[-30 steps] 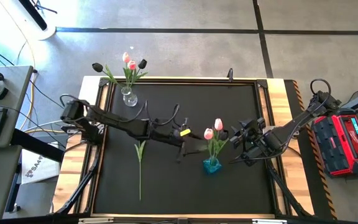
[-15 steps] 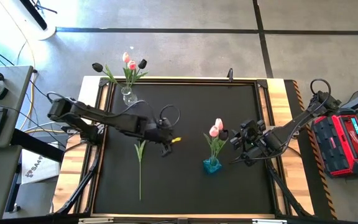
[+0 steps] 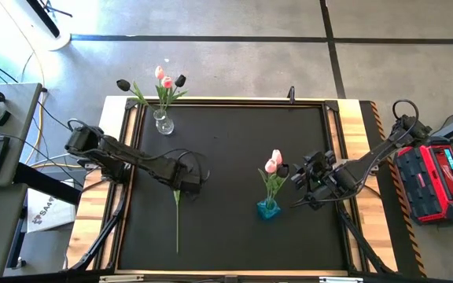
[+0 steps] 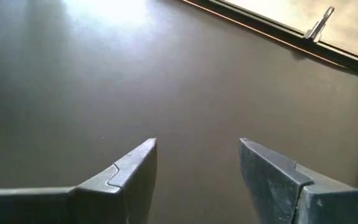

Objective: Sort flowers into vase by color
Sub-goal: Put the black flower into the blue vase

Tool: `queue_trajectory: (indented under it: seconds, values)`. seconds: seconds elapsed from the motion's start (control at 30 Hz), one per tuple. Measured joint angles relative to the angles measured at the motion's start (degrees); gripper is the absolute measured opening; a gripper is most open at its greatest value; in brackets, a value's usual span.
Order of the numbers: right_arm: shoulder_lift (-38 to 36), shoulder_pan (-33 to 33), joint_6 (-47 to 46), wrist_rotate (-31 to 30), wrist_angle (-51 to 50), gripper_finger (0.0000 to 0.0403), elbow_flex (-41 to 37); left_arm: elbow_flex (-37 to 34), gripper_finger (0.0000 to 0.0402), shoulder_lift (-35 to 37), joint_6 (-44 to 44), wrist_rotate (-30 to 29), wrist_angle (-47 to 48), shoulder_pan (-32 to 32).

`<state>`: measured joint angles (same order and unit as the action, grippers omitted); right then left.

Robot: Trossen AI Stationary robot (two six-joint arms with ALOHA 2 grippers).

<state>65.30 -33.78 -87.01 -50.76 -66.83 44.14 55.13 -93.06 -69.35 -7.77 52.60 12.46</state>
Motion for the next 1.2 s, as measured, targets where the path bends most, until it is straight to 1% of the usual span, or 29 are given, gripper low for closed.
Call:
queue_trajectory:
  seconds: [0.13,0.23,0.3,0.4,0.53,0.87,0.93,1.03,1.2]
  values:
    - [0.86,0.00,0.11,0.00,-0.12,0.0213,0.00,-4.09,0.0243,0.00,-2.34,-0.07,0.21,0.06]
    - [1.97,0.00,0.33,0.51,-0.22,0.0213,0.00,-6.03,0.0241,0.00,-2.11,-0.29,-0.75,-0.12]
    - [2.33,0.00,0.34,1.52,-0.30,0.0213,0.00,-6.97,0.0235,0.03,-2.03,-0.35,-2.34,-0.15]
    - [2.54,0.00,0.34,1.74,-0.31,0.0213,0.00,-7.52,0.0213,0.11,-0.27,-0.43,-4.51,-0.17]
    - [2.54,0.00,0.15,1.69,-0.31,0.0213,0.00,-7.61,0.0165,0.11,1.21,-0.24,-6.23,-0.37]
    - [2.54,0.04,-0.60,1.26,0.26,0.0213,0.00,-6.82,0.0014,0.09,5.60,-0.07,-8.53,-0.41]
    - [2.52,0.06,-1.23,1.26,0.37,0.0213,0.00,-6.13,0.0007,0.09,6.32,-0.77,-9.23,-0.45]
    - [2.53,0.07,-1.67,1.26,0.76,0.0213,0.00,-5.54,0.0010,0.09,8.26,-0.92,-11.74,-0.45]
    - [2.51,1.13,-1.66,1.39,1.33,0.0213,0.00,-4.29,0.0003,0.56,12.54,-1.08,-19.92,-0.33]
